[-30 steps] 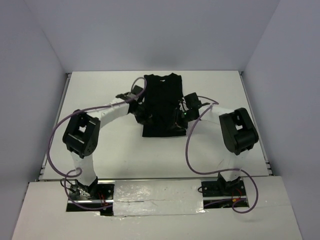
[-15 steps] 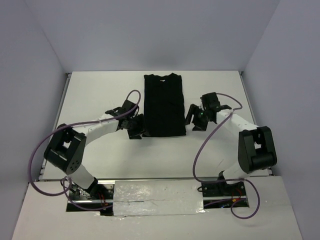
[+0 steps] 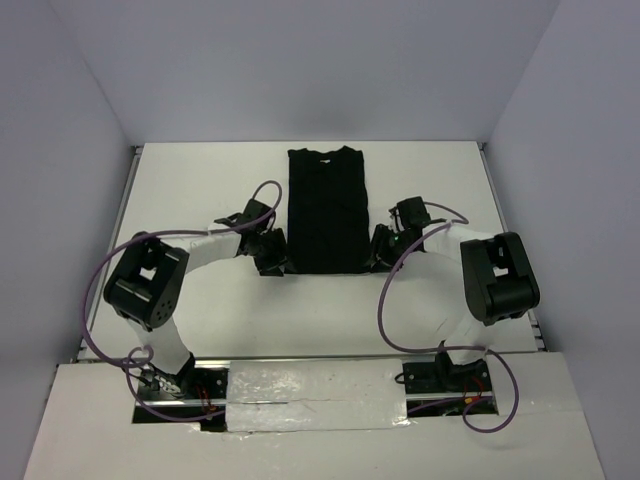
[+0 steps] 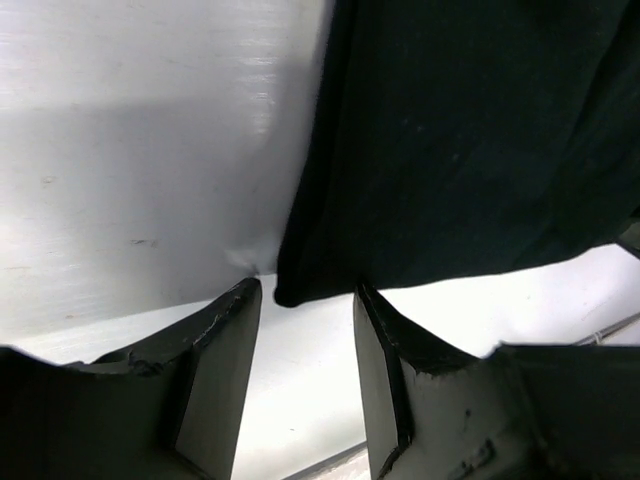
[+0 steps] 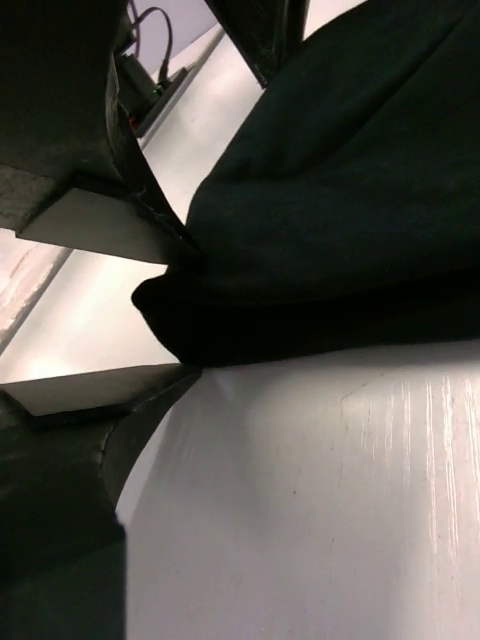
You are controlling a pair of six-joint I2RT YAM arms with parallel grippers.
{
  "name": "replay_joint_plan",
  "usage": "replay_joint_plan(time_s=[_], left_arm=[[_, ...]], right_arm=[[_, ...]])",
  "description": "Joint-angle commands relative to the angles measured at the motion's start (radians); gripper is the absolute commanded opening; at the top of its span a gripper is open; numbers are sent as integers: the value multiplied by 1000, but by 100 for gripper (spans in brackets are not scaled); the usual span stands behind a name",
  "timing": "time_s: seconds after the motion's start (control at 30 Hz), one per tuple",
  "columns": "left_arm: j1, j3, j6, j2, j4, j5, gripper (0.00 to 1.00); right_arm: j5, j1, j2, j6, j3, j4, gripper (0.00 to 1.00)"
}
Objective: Fold and stack the t-shirts
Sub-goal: Fold the tshirt
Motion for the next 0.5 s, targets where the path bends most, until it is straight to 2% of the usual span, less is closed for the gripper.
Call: replay_joint_plan(time_s=[0.0, 0.03, 0.1, 0.13, 0.2, 0.23, 0.27, 0.37, 0.47], left_arm=[[12, 21, 44, 8, -84, -59, 55], [12, 16, 46, -8, -118, -80, 56], [21, 5, 38, -38, -145, -101, 56], [29, -5, 37, -45, -158, -99, 56], [32, -19, 38, -48, -150, -91, 56], [32, -30, 40, -46, -139, -88, 55], [33, -33, 40, -43, -117, -79, 55], [38, -27, 37, -28, -75, -36, 54], [37, -34, 23, -43, -11, 34, 58]], right_arm=[[166, 9, 14, 23, -24, -55, 47], [239, 5, -8, 36, -28, -96, 39], [261, -4, -45, 65, -37, -127, 23], [274, -4, -52, 67, -41, -141, 19], [262, -4, -43, 53, -36, -139, 18], [237, -7, -32, 47, -31, -126, 6], [204, -6, -17, 37, -22, -117, 1], [142, -3, 18, 37, -19, -98, 0], [139, -3, 18, 34, -33, -95, 0]])
